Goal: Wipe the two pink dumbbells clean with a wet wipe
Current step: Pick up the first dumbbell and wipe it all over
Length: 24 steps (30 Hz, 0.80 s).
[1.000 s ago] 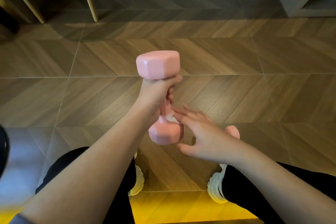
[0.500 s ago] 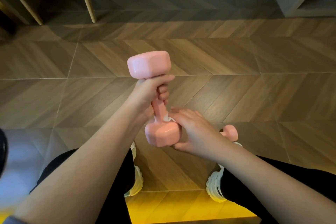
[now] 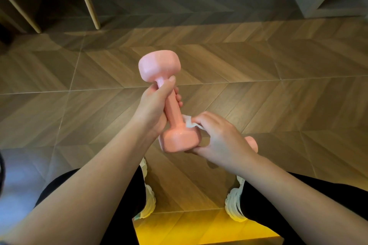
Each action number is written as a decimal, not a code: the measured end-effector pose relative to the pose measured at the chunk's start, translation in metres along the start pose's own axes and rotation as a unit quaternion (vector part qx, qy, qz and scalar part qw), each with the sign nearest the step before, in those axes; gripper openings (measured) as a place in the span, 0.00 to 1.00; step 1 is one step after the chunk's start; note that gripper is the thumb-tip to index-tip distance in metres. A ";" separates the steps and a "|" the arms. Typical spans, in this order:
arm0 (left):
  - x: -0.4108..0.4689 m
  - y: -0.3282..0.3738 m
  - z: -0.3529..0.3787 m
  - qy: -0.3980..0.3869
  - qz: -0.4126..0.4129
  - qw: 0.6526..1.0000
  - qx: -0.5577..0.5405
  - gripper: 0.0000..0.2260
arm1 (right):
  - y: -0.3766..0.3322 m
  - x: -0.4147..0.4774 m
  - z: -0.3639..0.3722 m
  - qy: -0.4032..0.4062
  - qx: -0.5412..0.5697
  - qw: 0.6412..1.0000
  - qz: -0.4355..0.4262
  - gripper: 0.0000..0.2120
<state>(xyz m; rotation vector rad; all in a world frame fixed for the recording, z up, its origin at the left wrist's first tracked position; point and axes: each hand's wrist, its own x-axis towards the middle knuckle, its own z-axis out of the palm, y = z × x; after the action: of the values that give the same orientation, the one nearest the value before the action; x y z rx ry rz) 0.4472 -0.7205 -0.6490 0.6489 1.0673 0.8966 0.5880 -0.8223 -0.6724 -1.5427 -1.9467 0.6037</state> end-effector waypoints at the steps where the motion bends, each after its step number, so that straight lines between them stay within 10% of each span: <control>1: -0.001 -0.001 0.000 -0.016 -0.007 1.000 -0.005 0.05 | 0.000 0.001 -0.002 -0.021 0.009 1.000 -0.003 0.23; 24: 0.004 0.000 0.001 0.007 -0.089 0.996 0.009 0.09 | 0.007 0.005 0.004 -0.013 -0.076 0.997 -0.013 0.25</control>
<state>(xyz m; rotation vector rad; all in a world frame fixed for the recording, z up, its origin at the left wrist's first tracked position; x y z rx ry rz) 0.4494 -0.7173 -0.6505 0.5532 1.1279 0.7392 0.5892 -0.8161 -0.6789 -1.6047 -2.0698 0.4767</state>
